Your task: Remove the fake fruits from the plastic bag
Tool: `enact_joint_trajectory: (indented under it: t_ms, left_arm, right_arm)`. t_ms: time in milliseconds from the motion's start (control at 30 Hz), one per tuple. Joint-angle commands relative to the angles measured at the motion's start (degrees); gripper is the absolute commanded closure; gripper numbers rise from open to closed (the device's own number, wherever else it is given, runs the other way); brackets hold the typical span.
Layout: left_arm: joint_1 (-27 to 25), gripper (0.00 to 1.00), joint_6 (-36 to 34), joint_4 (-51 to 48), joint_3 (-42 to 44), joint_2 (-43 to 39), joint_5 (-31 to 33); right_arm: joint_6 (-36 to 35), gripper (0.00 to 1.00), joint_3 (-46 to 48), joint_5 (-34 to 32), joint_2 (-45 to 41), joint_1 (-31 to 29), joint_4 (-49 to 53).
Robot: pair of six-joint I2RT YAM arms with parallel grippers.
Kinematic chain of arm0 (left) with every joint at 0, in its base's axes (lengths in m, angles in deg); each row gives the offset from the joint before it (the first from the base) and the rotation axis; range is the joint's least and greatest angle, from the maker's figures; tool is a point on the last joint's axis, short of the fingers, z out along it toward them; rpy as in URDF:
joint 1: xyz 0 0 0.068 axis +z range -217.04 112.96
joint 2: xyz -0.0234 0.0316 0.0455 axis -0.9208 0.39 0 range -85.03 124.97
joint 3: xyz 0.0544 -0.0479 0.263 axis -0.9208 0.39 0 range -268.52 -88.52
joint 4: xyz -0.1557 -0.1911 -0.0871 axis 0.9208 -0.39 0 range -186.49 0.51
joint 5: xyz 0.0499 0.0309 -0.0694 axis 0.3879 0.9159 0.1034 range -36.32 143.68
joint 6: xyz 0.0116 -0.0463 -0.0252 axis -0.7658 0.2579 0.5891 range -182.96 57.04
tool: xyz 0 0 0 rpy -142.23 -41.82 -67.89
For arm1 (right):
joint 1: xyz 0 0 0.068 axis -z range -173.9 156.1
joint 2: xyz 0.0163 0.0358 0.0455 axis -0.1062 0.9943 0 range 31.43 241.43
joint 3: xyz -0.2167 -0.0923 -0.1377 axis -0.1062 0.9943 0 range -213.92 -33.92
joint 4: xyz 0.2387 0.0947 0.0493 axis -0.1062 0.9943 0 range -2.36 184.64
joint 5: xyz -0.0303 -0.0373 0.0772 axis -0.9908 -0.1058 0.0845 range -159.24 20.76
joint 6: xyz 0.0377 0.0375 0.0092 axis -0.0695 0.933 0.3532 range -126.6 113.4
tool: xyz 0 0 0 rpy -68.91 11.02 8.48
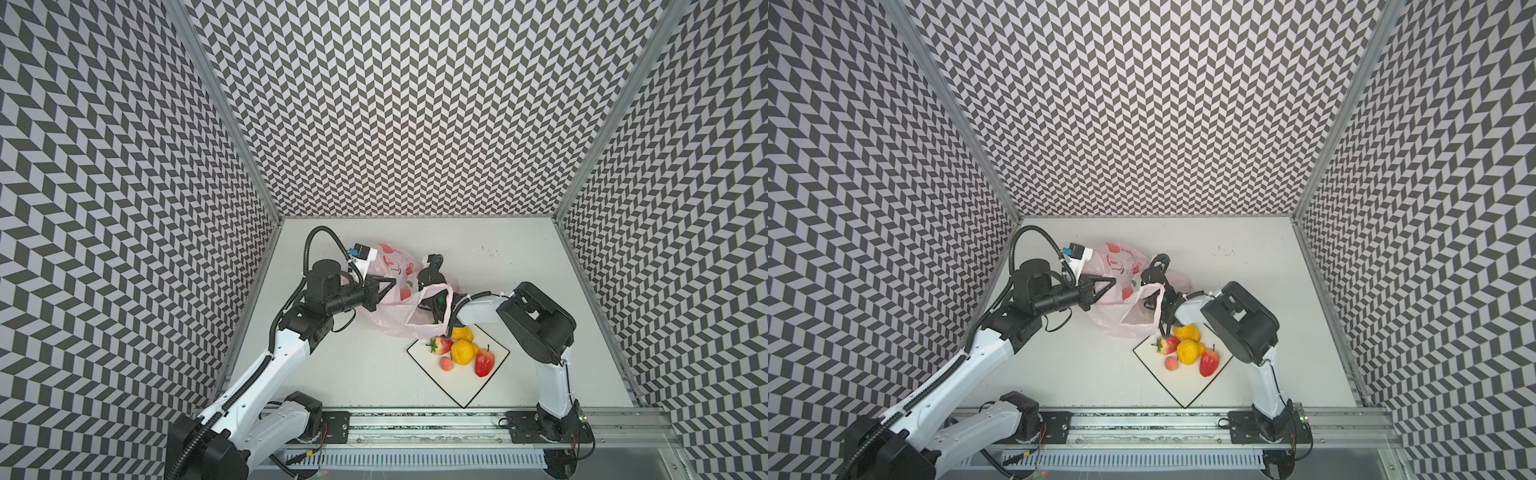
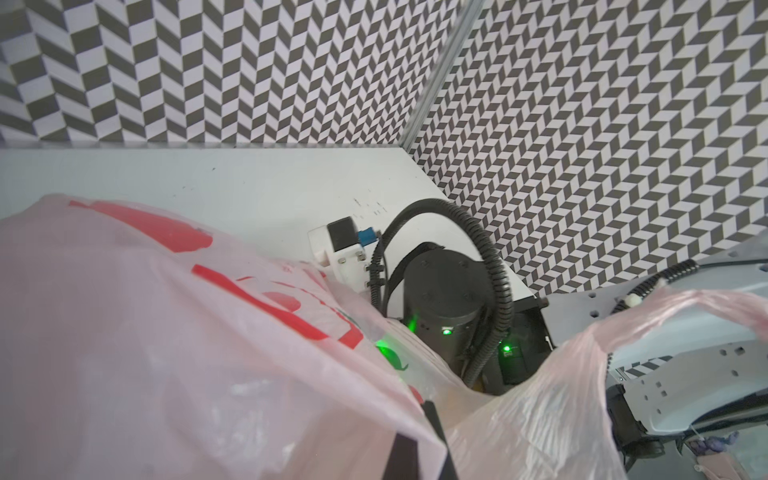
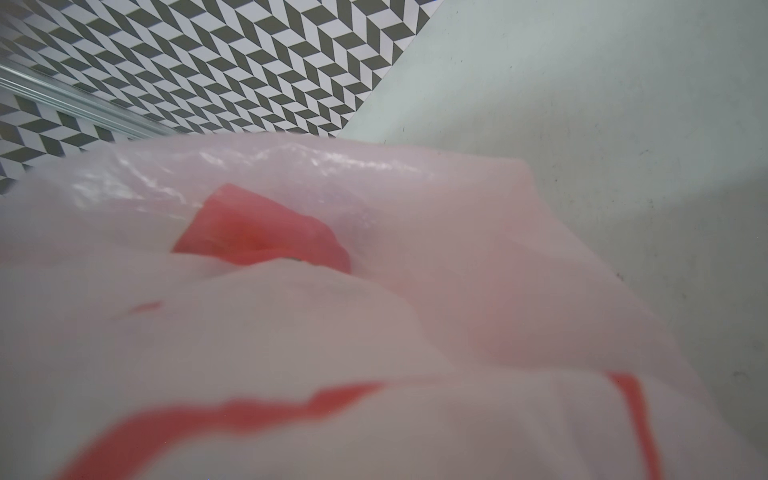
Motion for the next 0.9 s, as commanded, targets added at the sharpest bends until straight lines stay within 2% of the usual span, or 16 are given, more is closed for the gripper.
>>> enact_joint_trajectory:
  t_ms: [0, 167, 433, 633, 867]
  left_arm:
    - [5.1, 1.00, 4.6, 2.1, 5.2, -0.7, 2.4]
    - [10.4, 1.00, 10.5, 6.0, 11.6, 0.3, 3.2]
    - [10.6, 1.00, 12.1, 8.0, 12.8, 2.4, 1.4]
    - [10.2, 1.00, 11.4, 8.3, 11.5, 2.9, -0.9]
    - [5.3, 1.00, 9.7, 8.7, 4.8, 3.9, 0.0]
  right_arm:
    - [0.7, 0.07, 0.4, -1.1, -1.4, 0.5, -2.6]
    - [0.8, 0.07, -0.4, -0.6, -0.6, 0.8, -2.0]
    - [0.6, 0.12, -3.8, 1.6, 1.9, 0.8, -0.9]
    - [0.7, 0.27, -7.4, 5.7, 4.7, 0.7, -2.0]
    - [4.8, 0.41, -10.8, 9.0, 8.4, 0.7, -4.1]
